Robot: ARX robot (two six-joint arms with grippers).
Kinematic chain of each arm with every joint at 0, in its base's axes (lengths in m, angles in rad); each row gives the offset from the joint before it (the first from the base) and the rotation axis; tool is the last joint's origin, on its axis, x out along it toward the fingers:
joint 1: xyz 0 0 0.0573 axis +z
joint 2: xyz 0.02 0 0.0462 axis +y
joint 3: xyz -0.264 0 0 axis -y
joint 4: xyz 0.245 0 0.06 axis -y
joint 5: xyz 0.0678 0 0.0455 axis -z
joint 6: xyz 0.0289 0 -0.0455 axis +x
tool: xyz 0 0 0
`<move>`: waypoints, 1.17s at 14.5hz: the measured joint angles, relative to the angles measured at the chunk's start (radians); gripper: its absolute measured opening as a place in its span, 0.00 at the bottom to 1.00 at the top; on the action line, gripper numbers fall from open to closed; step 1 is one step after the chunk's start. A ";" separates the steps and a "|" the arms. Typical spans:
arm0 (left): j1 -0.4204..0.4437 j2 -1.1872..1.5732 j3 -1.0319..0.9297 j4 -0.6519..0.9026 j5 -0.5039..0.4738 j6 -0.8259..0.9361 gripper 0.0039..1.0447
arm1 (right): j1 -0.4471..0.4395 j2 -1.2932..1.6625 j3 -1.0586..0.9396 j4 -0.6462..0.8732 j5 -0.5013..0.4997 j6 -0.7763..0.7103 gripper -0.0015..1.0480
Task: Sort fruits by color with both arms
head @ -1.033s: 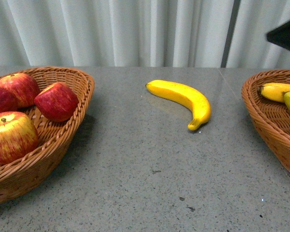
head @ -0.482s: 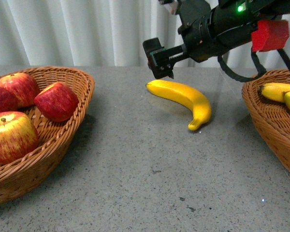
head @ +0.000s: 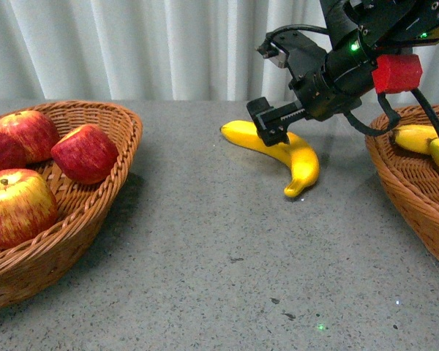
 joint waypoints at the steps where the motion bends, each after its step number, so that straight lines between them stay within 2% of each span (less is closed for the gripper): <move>1: 0.000 0.000 0.000 0.000 0.000 0.000 0.94 | 0.000 0.014 0.012 -0.013 0.005 -0.012 0.94; 6: 0.000 0.000 0.000 0.000 0.000 0.000 0.94 | 0.029 0.057 0.043 -0.059 0.029 -0.034 0.91; 7: 0.000 0.000 0.000 0.000 0.000 0.000 0.94 | 0.029 0.057 0.043 -0.055 0.029 -0.034 0.81; 9: 0.000 0.000 0.000 0.000 0.000 0.000 0.94 | 0.028 0.057 0.043 -0.039 0.018 -0.031 0.50; 11: 0.000 0.000 0.000 0.000 0.000 0.000 0.94 | 0.021 0.050 0.037 -0.002 -0.018 0.003 0.32; 12: 0.000 0.000 0.000 0.000 0.000 0.000 0.94 | 0.013 0.024 0.008 0.052 -0.069 0.048 0.31; 14: 0.000 0.000 0.000 0.000 0.000 0.000 0.94 | -0.044 -0.162 -0.094 0.244 -0.209 0.237 0.31; 16: 0.000 0.000 0.000 0.000 0.000 0.000 0.94 | -0.142 -0.357 -0.217 0.375 -0.258 0.380 0.31; 17: 0.000 0.000 0.000 0.000 0.000 0.000 0.94 | -0.197 -0.433 -0.278 0.360 -0.261 0.394 0.31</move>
